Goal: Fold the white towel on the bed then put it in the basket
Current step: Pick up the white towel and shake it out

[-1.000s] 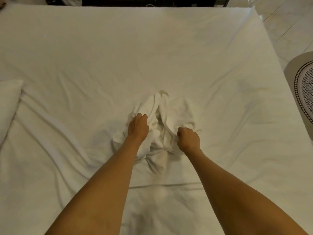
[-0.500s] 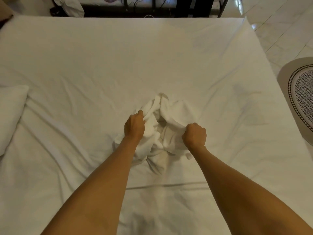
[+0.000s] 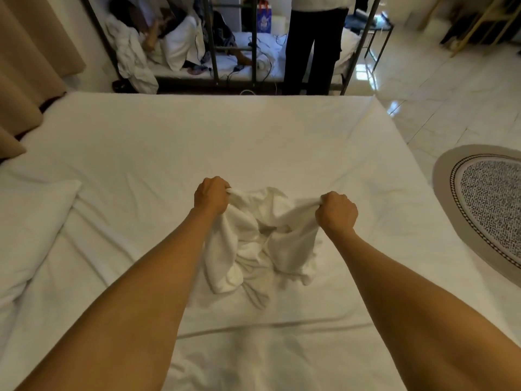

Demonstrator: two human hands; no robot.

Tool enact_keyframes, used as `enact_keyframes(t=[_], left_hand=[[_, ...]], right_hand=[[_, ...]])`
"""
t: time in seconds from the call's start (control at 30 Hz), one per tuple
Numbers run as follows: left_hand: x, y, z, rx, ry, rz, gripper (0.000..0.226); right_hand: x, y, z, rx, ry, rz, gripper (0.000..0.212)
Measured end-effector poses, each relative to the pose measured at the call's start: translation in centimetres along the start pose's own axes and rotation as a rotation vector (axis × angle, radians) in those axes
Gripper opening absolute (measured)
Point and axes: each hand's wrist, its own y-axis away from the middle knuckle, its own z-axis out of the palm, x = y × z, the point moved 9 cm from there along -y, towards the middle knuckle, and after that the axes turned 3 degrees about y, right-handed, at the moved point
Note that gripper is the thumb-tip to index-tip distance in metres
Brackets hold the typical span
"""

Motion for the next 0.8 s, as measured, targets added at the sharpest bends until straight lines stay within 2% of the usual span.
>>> enact_keyframes(t=[0.13, 0.27, 0.6, 0.8], left_hand=[[1.2, 1.2, -6.1, 0.13, 0.136, 0.014, 0.031], [4.0, 2.9, -13.2, 0.262, 0.217, 0.088, 0.032], [12.7, 5.5, -28.6, 0.468, 0.178, 0.293, 0.034], [14.6, 7.5, -38.4, 0.623, 0.171, 0.337, 0.034]], right_hand=[[0.5, -0.3, -7.6, 0.132, -0.079, 0.021, 0.025], [-0.4, -0.3, -15.3, 0.236, -0.152, 0.004, 0.022], [-3.5, 1.3, -32.7, 0.514, -0.291, -0.13, 0.021], [-2.6, 1.8, -42.0, 0.647, -0.288, -0.122, 0.02]])
